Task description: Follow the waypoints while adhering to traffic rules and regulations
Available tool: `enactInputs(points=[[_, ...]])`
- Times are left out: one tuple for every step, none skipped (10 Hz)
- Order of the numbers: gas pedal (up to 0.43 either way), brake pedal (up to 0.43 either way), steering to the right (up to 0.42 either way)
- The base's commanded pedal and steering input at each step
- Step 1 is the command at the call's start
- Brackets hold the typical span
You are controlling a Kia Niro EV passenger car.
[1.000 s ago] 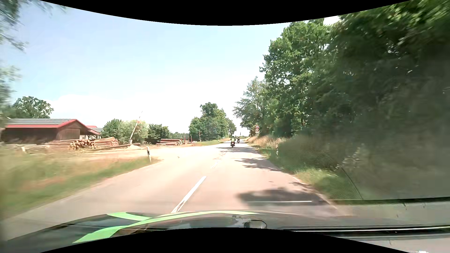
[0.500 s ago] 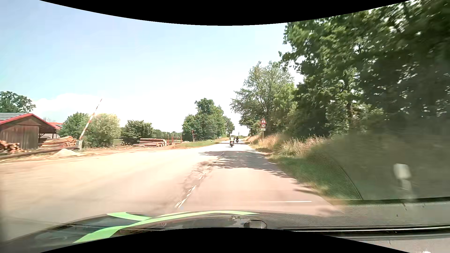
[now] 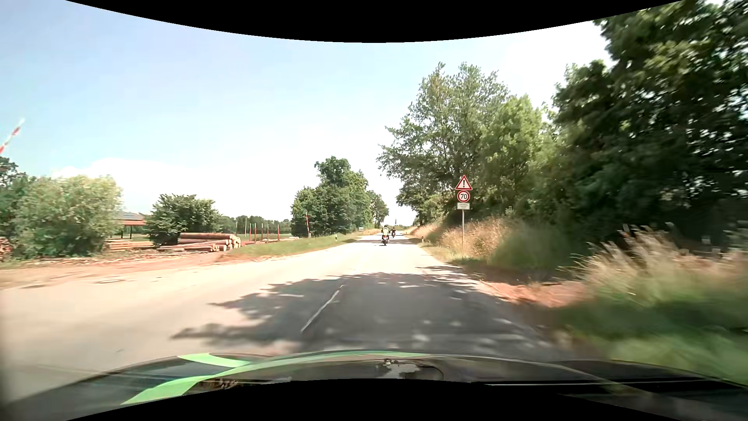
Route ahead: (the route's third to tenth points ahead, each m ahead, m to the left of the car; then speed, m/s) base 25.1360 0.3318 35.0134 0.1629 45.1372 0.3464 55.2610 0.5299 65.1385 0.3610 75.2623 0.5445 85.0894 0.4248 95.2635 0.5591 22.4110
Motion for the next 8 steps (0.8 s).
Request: enactInputs(points=[[0.028,0.0,0.001],[0.039,0.0,0.0],[0.039,0.0,0.0],[0.039,0.0,0.0],[0.039,0.0,0.003],[0.039,0.0,0.004],[0.039,0.0,0.005],[0.028,0.0,0.004]])
